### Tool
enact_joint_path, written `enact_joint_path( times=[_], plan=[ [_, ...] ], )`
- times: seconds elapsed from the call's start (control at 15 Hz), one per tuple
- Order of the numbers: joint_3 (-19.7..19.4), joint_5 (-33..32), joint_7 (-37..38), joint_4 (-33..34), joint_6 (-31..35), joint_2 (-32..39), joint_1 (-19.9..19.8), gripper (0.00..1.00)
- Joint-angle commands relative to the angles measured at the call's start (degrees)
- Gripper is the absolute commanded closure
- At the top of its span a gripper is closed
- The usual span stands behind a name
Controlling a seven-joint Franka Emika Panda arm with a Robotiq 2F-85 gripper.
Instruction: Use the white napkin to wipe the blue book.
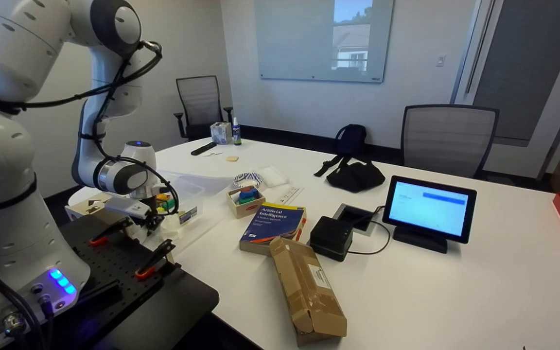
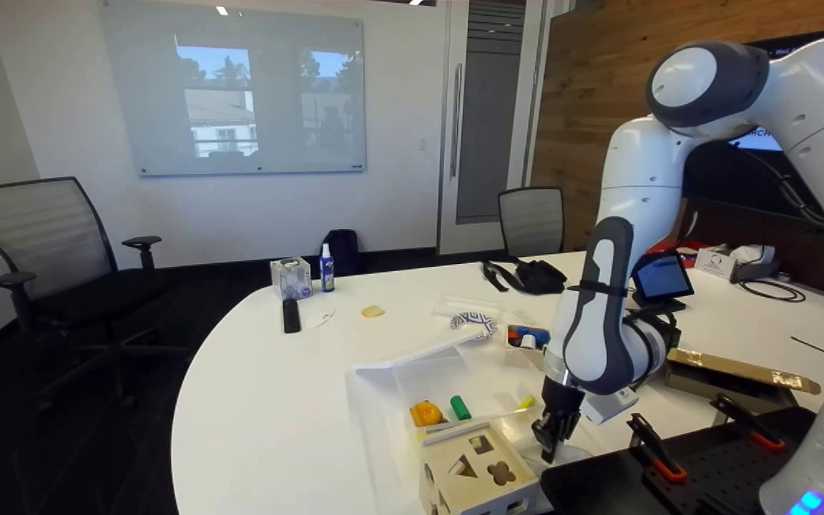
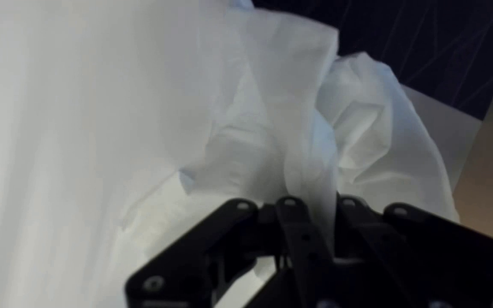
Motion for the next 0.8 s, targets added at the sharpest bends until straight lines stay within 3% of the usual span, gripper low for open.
enact_joint_path(
  times=[0.0, 0.27, 0.4, 0.53, 0.67, 0.73],
  plan=[
    [0.2, -1.8, 1.2, -7.2, -7.4, -12.9, -1.6, 0.98],
    [-5.6, -0.8, 2.0, -10.8, -12.8, -24.7, 1.3, 0.98],
    [-12.4, -1.5, 2.8, -8.1, -15.1, -27.2, 4.9, 0.98],
    [-21.7, -3.7, 5.0, -8.7, -13.5, -30.8, 9.3, 0.98],
    [-26.8, -5.0, 6.8, -5.8, -10.9, -29.2, 8.7, 0.98],
    [-27.3, -4.7, 7.5, -4.1, -10.0, -28.1, 7.3, 0.98]
  ],
)
